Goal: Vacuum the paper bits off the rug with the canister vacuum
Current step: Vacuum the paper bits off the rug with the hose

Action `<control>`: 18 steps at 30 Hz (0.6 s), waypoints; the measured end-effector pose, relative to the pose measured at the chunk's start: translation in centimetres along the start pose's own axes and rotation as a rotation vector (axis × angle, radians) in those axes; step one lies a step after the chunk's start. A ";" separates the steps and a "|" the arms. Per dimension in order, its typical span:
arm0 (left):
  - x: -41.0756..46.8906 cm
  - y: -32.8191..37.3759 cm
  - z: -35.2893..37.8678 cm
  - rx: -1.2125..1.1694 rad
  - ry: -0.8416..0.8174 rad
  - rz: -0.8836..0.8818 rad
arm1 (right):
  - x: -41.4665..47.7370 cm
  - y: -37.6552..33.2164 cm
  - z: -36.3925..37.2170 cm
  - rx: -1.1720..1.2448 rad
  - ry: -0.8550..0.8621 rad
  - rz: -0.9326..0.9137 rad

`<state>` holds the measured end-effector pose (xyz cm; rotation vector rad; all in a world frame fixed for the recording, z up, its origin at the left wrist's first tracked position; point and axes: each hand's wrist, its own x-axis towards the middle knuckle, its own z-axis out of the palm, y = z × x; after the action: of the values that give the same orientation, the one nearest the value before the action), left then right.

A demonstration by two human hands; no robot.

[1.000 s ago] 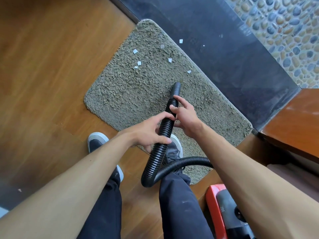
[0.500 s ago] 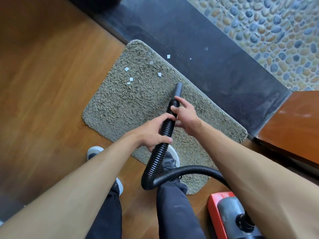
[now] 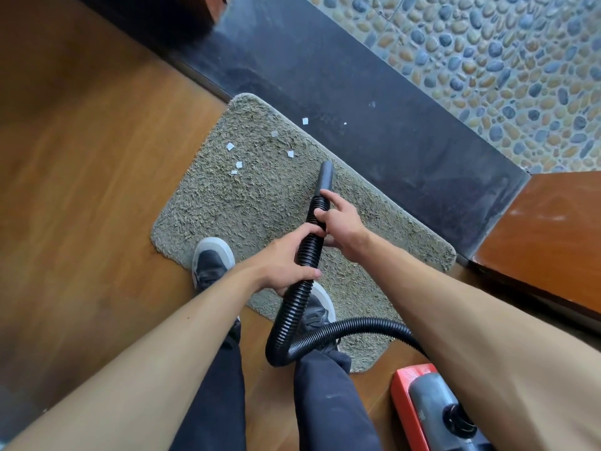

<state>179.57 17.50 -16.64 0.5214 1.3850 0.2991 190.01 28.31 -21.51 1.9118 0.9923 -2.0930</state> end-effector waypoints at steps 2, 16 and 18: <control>0.1 -0.3 -0.8 -0.014 0.017 0.015 | 0.5 -0.5 0.8 -0.003 0.003 -0.026; 1.3 -2.2 -5.3 -0.214 0.053 0.049 | 4.5 -2.8 5.4 -0.157 0.049 -0.180; 1.4 -2.3 -5.8 -0.215 0.057 0.051 | 4.9 -2.8 5.8 -0.145 0.062 -0.188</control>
<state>173.91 17.23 -19.58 0.3722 1.3762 0.5017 182.83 28.93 -25.18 1.8878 1.3460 -2.0017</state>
